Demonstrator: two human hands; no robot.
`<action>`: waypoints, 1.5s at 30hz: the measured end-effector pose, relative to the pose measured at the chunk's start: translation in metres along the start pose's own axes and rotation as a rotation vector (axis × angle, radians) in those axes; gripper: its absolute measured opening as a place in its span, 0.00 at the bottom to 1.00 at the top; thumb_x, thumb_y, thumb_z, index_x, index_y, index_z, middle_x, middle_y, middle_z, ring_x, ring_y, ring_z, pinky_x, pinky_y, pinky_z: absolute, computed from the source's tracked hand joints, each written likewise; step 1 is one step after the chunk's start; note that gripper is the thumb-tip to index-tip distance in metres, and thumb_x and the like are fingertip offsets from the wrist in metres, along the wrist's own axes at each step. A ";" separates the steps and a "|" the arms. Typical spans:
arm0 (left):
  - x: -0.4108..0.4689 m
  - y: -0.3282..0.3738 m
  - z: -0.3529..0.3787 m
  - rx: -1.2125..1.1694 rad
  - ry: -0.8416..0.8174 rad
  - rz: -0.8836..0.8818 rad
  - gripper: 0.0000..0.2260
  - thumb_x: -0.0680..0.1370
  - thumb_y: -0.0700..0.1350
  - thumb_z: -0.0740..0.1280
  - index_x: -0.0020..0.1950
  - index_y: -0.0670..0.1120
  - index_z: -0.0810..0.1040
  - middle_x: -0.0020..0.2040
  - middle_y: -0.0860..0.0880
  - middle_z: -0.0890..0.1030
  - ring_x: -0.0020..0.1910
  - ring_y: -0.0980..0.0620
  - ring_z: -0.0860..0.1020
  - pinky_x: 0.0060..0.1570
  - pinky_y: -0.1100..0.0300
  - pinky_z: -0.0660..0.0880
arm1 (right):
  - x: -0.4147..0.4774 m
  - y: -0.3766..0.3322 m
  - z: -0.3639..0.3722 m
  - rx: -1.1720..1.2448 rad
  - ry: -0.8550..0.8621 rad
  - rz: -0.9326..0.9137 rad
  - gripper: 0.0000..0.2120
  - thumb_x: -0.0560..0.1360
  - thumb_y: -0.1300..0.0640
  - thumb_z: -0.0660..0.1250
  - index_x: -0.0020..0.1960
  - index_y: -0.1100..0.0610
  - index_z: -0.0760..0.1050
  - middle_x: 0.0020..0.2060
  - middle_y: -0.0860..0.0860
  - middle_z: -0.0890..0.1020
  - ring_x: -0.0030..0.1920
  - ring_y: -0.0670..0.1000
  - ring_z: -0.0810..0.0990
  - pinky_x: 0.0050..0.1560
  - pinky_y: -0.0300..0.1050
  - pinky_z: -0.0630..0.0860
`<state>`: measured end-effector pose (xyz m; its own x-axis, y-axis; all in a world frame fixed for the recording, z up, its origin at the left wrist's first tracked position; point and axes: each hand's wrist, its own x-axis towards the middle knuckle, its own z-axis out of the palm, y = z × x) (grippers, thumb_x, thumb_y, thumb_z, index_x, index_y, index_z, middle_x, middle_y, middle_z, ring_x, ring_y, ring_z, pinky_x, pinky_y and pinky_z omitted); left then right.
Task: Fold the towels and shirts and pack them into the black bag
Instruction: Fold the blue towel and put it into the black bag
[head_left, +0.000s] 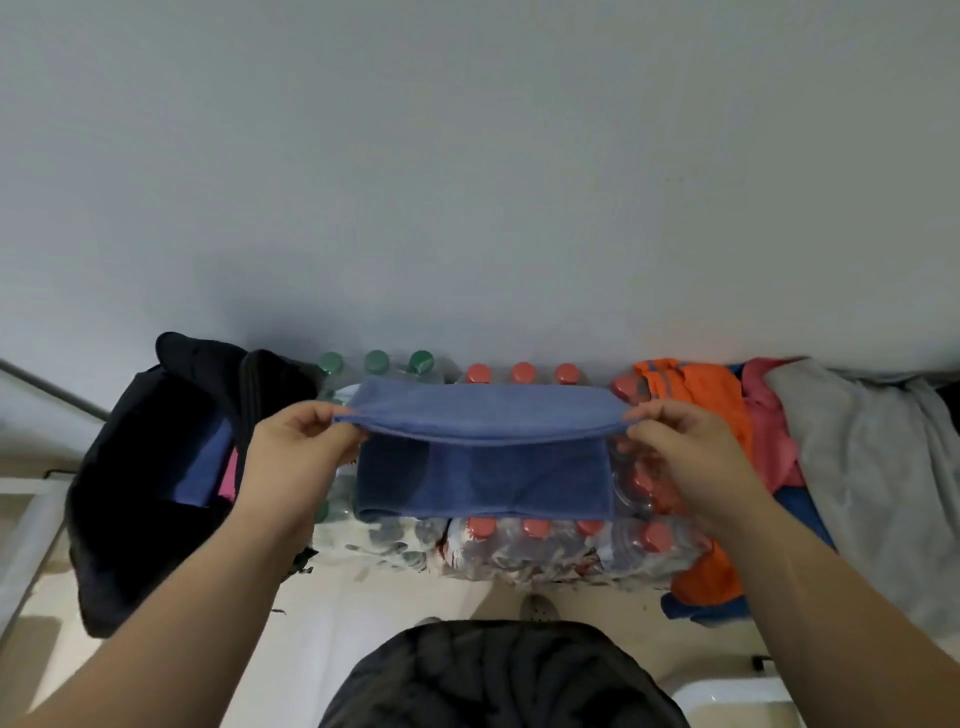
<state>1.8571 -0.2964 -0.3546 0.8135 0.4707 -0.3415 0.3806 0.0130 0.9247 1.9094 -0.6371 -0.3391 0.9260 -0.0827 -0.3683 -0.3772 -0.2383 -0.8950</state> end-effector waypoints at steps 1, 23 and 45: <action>-0.007 -0.009 -0.002 -0.007 0.005 -0.026 0.02 0.73 0.35 0.72 0.43 0.39 0.83 0.39 0.42 0.84 0.40 0.47 0.81 0.47 0.52 0.79 | -0.007 0.007 0.000 -0.006 -0.010 0.037 0.06 0.78 0.65 0.67 0.44 0.60 0.81 0.37 0.56 0.83 0.38 0.52 0.81 0.37 0.46 0.76; 0.008 -0.037 0.044 1.329 -0.114 0.622 0.18 0.80 0.50 0.62 0.67 0.45 0.75 0.65 0.42 0.75 0.61 0.37 0.73 0.58 0.42 0.73 | 0.009 0.019 0.078 -1.062 -0.038 -0.511 0.23 0.80 0.42 0.59 0.70 0.52 0.72 0.67 0.55 0.74 0.66 0.59 0.72 0.65 0.55 0.71; 0.027 -0.071 0.038 1.083 -0.186 0.538 0.26 0.81 0.54 0.56 0.78 0.46 0.64 0.81 0.39 0.51 0.79 0.37 0.52 0.78 0.43 0.52 | 0.034 0.067 0.092 -1.316 -0.155 -0.428 0.38 0.75 0.26 0.33 0.80 0.42 0.33 0.80 0.51 0.36 0.79 0.58 0.31 0.75 0.69 0.37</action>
<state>1.8693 -0.3183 -0.4358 0.9967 0.0551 -0.0602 0.0735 -0.9272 0.3673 1.9148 -0.5672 -0.4343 0.9211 0.3138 -0.2304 0.3024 -0.9494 -0.0844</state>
